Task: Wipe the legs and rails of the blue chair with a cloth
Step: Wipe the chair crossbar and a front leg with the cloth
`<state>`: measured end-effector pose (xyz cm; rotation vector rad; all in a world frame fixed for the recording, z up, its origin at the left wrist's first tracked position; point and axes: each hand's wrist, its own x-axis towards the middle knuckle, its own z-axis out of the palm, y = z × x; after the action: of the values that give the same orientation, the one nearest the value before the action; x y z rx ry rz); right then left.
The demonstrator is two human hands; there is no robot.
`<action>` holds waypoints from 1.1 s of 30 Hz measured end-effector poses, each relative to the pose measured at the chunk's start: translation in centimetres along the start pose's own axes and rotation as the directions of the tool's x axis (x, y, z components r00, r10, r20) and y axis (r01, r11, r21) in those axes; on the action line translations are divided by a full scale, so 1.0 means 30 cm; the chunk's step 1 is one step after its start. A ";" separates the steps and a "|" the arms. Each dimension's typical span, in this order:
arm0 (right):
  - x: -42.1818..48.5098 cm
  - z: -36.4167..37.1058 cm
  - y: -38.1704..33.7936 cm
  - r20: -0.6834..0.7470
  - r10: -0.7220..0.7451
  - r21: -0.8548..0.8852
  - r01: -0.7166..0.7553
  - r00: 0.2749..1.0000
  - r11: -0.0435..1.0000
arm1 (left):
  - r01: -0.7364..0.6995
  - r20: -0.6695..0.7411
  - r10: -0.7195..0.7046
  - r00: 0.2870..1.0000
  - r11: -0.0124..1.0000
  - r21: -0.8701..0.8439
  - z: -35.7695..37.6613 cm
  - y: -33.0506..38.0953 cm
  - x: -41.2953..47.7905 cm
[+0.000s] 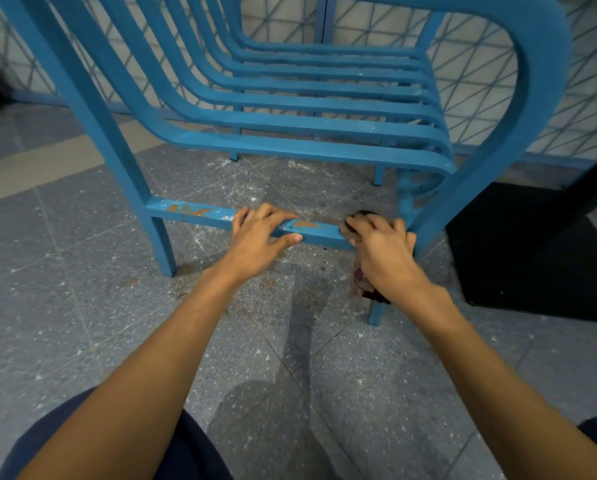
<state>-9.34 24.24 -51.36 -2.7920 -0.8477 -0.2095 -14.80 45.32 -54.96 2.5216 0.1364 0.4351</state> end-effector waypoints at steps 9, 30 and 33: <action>-0.078 0.041 -0.085 -0.081 -0.088 0.011 0.089 0.993 0.996 | 0.000 0.005 0.000 1.000 1.000 0.022 -0.001 0.004 0.000; -0.012 -0.005 0.028 -0.058 -0.093 0.020 0.094 0.994 0.995 | 0.068 0.030 -0.076 0.997 0.973 0.221 -0.136 -0.053 -0.053; 0.091 -0.025 -0.026 0.175 0.091 0.013 -0.094 0.980 0.995 | 0.073 0.051 -0.086 0.995 0.974 0.215 -0.127 -0.058 -0.060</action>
<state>-7.59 26.15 -49.97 -2.8528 -0.7489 0.0601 -17.79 48.41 -53.45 2.7248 0.2738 0.3272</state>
